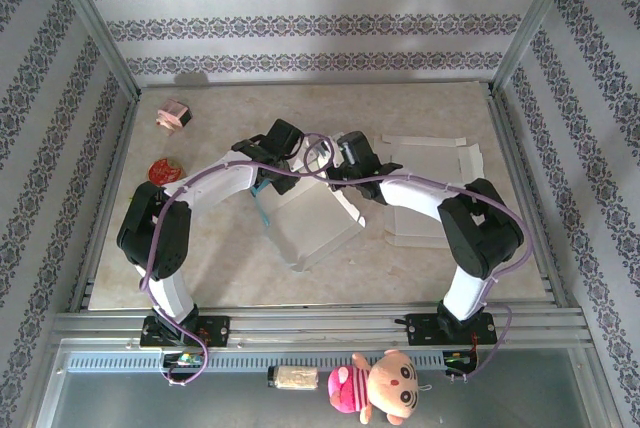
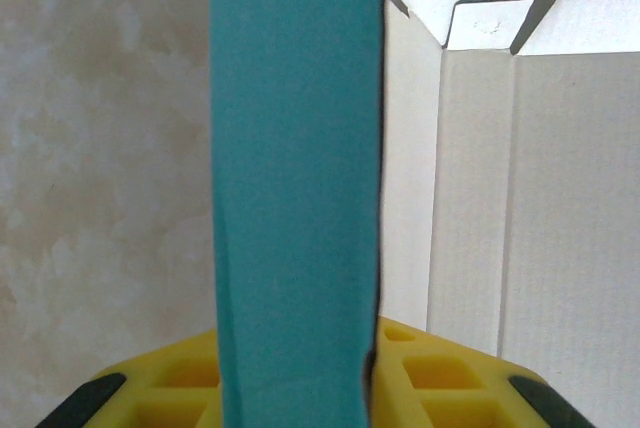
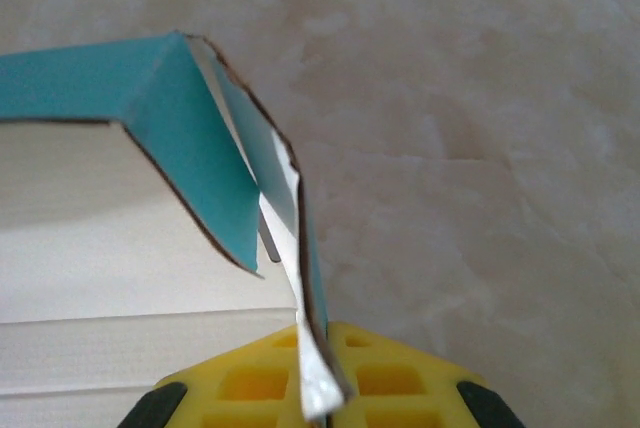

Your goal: Fold the paper box

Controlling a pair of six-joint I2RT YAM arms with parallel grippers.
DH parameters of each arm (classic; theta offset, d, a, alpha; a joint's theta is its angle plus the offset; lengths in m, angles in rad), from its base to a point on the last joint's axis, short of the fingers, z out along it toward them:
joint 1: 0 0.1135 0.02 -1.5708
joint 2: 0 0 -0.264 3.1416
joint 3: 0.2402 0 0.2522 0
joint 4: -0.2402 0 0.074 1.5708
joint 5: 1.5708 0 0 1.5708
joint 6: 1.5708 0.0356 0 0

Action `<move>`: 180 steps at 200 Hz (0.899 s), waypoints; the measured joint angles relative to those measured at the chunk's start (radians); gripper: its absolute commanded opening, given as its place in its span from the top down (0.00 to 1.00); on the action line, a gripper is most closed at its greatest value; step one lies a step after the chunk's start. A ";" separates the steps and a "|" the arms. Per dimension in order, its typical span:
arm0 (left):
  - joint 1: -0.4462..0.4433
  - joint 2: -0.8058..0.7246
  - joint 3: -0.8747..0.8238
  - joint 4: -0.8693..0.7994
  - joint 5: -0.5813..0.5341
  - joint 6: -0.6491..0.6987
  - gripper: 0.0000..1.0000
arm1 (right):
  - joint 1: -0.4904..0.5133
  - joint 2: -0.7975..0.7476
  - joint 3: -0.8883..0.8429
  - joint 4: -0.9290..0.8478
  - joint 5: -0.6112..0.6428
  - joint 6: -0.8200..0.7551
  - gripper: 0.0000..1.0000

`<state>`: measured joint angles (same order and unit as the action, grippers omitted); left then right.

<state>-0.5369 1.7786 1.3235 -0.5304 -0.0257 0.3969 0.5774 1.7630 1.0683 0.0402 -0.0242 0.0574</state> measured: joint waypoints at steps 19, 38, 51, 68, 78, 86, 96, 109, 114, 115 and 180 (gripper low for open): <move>-0.001 0.001 0.000 0.001 -0.005 0.003 0.72 | -0.005 0.003 0.023 -0.033 -0.013 0.004 0.89; -0.001 0.001 0.000 0.001 -0.006 0.003 0.73 | -0.006 0.003 0.042 -0.066 -0.023 0.012 0.90; -0.001 0.001 0.000 0.001 -0.006 0.003 0.73 | -0.006 0.005 0.051 -0.082 -0.029 0.017 0.92; -0.001 0.002 0.000 0.002 -0.009 0.003 0.73 | -0.009 0.007 0.065 -0.103 -0.037 0.019 0.93; -0.001 0.002 0.000 0.004 -0.009 0.003 0.73 | -0.013 0.007 0.072 -0.116 -0.045 0.019 0.94; -0.001 0.003 0.000 0.005 -0.009 0.003 0.73 | -0.013 0.007 0.077 -0.126 -0.050 0.019 0.96; -0.001 0.003 0.000 0.007 -0.009 0.003 0.73 | -0.018 0.007 0.083 -0.135 -0.056 0.018 0.98; -0.001 0.003 0.000 0.010 -0.010 0.003 0.73 | -0.019 0.009 0.095 -0.153 -0.061 0.016 0.98; -0.001 0.003 0.000 0.013 -0.010 0.003 0.72 | -0.022 0.010 0.102 -0.162 -0.063 0.015 0.98; -0.001 0.003 0.000 0.013 -0.011 0.003 0.72 | -0.023 0.010 0.104 -0.164 -0.063 0.015 0.98; -0.001 0.003 -0.024 0.047 -0.033 0.016 0.36 | -0.045 0.016 0.203 -0.246 -0.091 0.013 1.00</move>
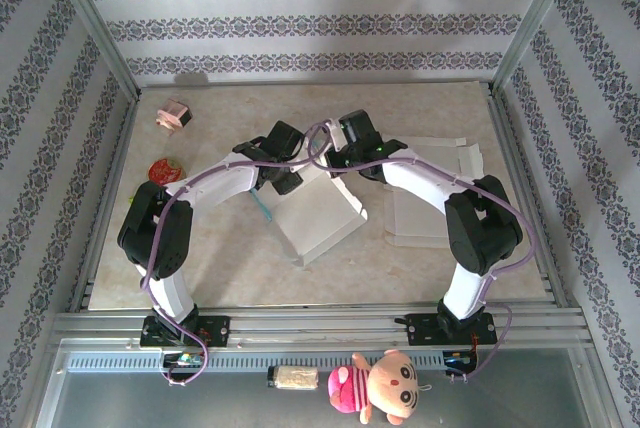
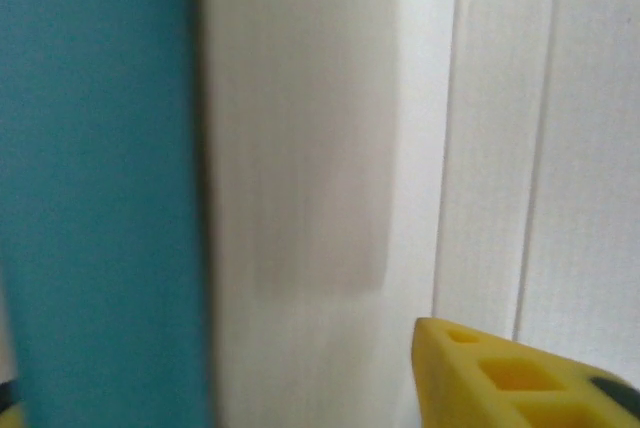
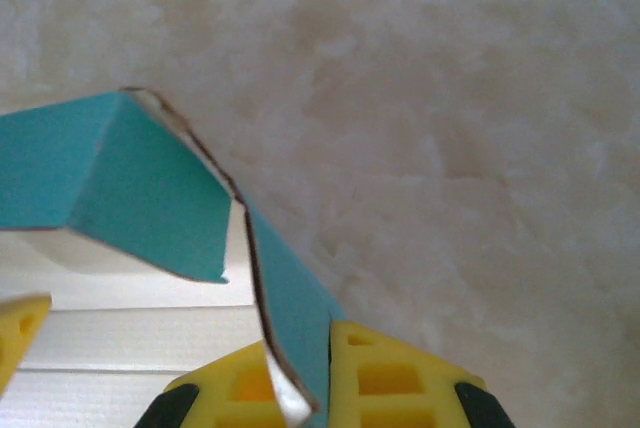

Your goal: Fold the paper box

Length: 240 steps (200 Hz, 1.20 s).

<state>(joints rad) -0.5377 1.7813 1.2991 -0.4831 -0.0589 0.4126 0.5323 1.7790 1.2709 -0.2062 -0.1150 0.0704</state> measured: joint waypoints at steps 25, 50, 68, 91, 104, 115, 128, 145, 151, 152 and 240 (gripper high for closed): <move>0.000 -0.028 -0.032 0.032 0.006 -0.014 0.20 | 0.000 0.000 0.001 0.006 0.050 -0.022 1.00; -0.001 -0.103 -0.064 0.052 0.007 -0.043 0.11 | 0.000 0.000 0.000 0.049 0.091 -0.024 1.00; -0.006 -0.173 -0.065 0.059 0.017 -0.069 0.04 | 0.000 0.002 0.000 0.079 0.115 -0.019 1.00; -0.016 -0.280 -0.070 0.070 0.031 -0.143 0.01 | 0.000 0.009 -0.004 0.109 0.136 0.000 1.00; -0.024 -0.348 -0.090 0.081 0.025 -0.213 0.09 | 0.000 0.014 -0.010 0.126 0.145 0.015 1.00; -0.035 -0.404 -0.117 0.093 0.014 -0.304 0.19 | 0.000 0.020 -0.016 0.136 0.150 0.034 1.00; -0.051 -0.461 -0.160 0.109 -0.003 -0.452 0.38 | 0.000 0.026 -0.023 0.143 0.153 0.050 1.00; -0.061 -0.499 -0.216 0.119 -0.005 -0.642 0.64 | 0.000 0.031 -0.034 0.153 0.157 0.071 1.00; -0.064 -0.498 -0.235 0.126 -0.002 -0.713 0.71 | 0.000 0.032 -0.038 0.155 0.160 0.080 1.00; -0.064 -0.498 -0.237 0.126 -0.001 -0.718 0.72 | 0.000 0.032 -0.039 0.155 0.160 0.081 1.00; -0.098 -0.069 -0.279 0.316 0.119 -1.073 1.00 | 0.000 0.061 -0.072 0.195 0.168 0.171 1.00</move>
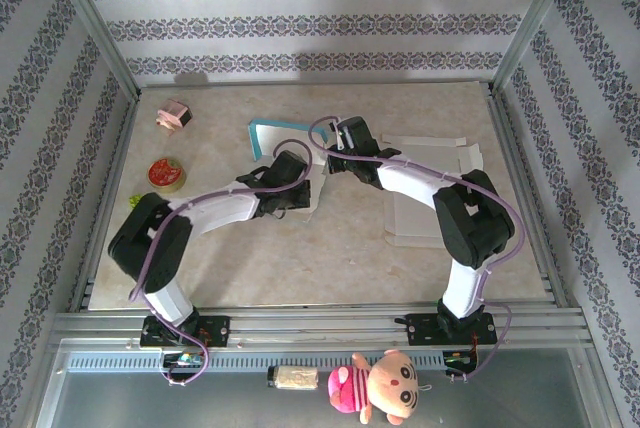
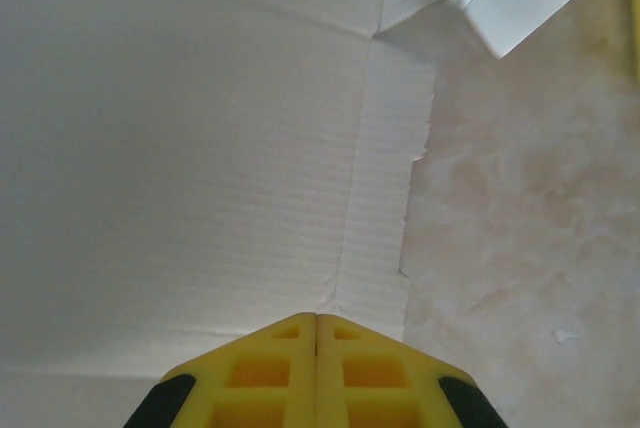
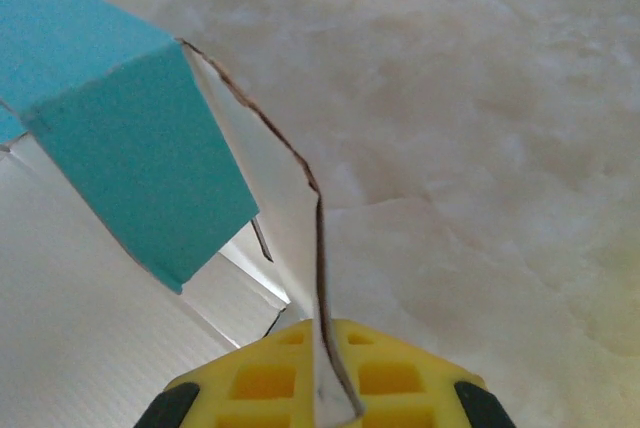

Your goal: Fold the paper box

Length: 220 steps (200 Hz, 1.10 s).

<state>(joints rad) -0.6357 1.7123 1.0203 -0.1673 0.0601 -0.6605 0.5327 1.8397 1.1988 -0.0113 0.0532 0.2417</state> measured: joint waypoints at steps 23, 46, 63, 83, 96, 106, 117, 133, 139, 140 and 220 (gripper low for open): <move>0.000 0.060 0.009 0.045 0.019 -0.008 1.00 | 0.000 0.006 0.000 0.002 -0.001 0.035 0.99; 0.001 0.131 0.012 0.111 0.027 -0.014 1.00 | 0.000 0.008 -0.001 -0.003 -0.003 0.086 0.98; 0.002 0.172 0.018 0.162 0.041 -0.015 1.00 | 0.000 0.009 -0.001 -0.020 -0.010 0.133 0.97; 0.002 0.196 0.026 0.209 0.060 -0.018 1.00 | -0.001 0.014 0.010 -0.042 -0.008 0.201 0.95; 0.002 0.204 0.026 0.229 0.068 -0.018 1.00 | -0.003 0.016 0.020 -0.050 -0.009 0.241 0.94; 0.002 0.207 0.026 0.237 0.071 -0.018 1.00 | -0.003 0.016 0.023 -0.053 -0.010 0.268 0.93; 0.002 0.208 0.026 0.240 0.071 -0.018 1.00 | -0.003 0.016 0.026 -0.056 -0.014 0.291 0.93; 0.002 0.208 0.026 0.241 0.072 -0.018 1.00 | -0.003 0.016 0.033 -0.066 -0.017 0.312 0.93; 0.002 0.208 0.026 0.241 0.072 -0.018 1.00 | -0.003 0.016 0.035 -0.068 -0.017 0.316 0.93; 0.002 0.208 0.026 0.241 0.072 -0.018 1.00 | -0.003 0.016 0.036 -0.069 -0.017 0.318 0.93; 0.002 0.222 0.027 0.277 0.106 -0.030 1.00 | 0.043 0.026 0.002 -0.016 0.077 0.381 0.93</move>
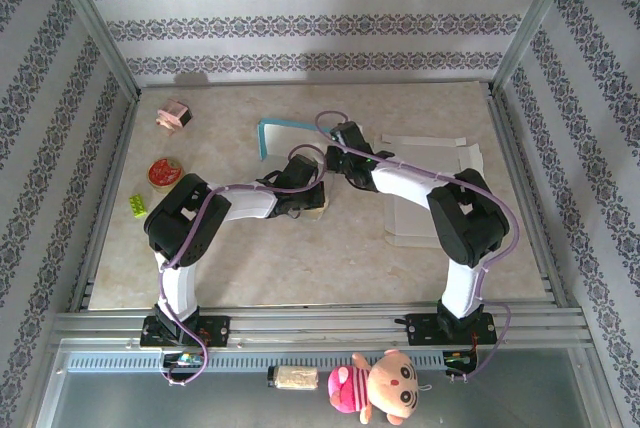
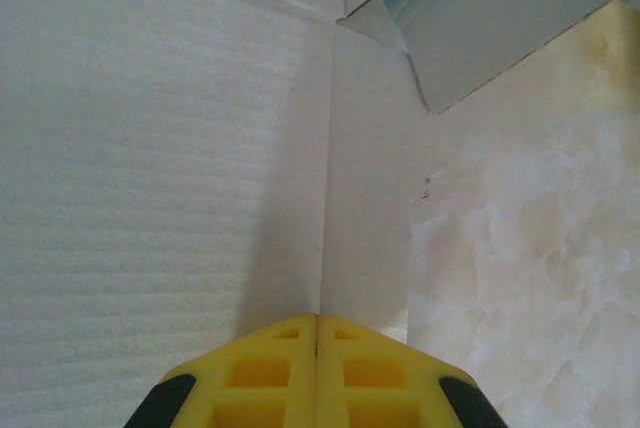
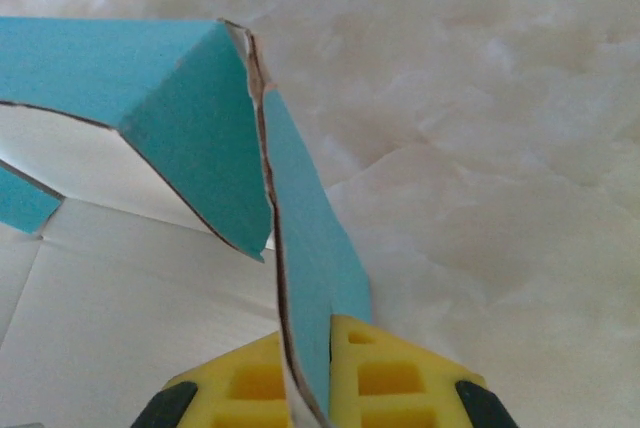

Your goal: Fold the paper box

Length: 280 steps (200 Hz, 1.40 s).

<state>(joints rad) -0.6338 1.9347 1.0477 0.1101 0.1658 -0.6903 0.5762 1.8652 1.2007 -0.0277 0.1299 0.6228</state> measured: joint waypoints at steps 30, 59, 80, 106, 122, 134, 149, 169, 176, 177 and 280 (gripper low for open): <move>0.000 0.003 0.000 0.012 0.011 -0.001 1.00 | 0.020 0.006 -0.026 0.053 0.041 0.019 0.94; 0.000 0.003 0.000 0.018 0.014 -0.004 0.99 | 0.039 0.006 -0.067 0.121 0.087 0.030 0.95; 0.001 -0.006 -0.009 0.027 0.014 -0.007 0.90 | 0.056 0.003 -0.115 0.193 0.134 0.029 0.96; 0.004 -0.065 -0.045 0.029 0.006 -0.017 0.75 | 0.064 0.002 -0.159 0.243 0.168 0.025 0.96; 0.008 -0.125 -0.072 0.025 -0.014 -0.023 0.71 | 0.065 0.002 -0.168 0.247 0.173 0.020 0.96; 0.014 -0.177 -0.098 0.023 -0.031 -0.026 0.70 | 0.065 0.002 -0.170 0.248 0.175 0.012 0.96; 0.021 -0.246 -0.130 0.022 -0.051 -0.033 0.68 | 0.068 0.002 -0.170 0.249 0.177 0.001 0.96; 0.031 -0.361 -0.172 -0.004 -0.094 -0.055 0.64 | 0.068 0.002 -0.170 0.249 0.177 -0.008 0.96; 0.036 -0.401 -0.176 -0.026 -0.111 -0.062 0.60 | 0.068 0.002 -0.170 0.249 0.177 -0.011 0.96; 0.038 -0.409 -0.177 -0.030 -0.116 -0.064 0.60 | 0.068 0.002 -0.170 0.249 0.177 -0.012 0.96; 0.462 -0.608 0.008 -0.275 0.020 -0.127 0.15 | 0.115 -0.015 -0.169 0.229 0.224 -0.169 0.97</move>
<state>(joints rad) -0.1715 1.3266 1.0561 -0.1646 0.1860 -0.8169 0.6910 1.8503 1.0313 0.2012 0.3538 0.4534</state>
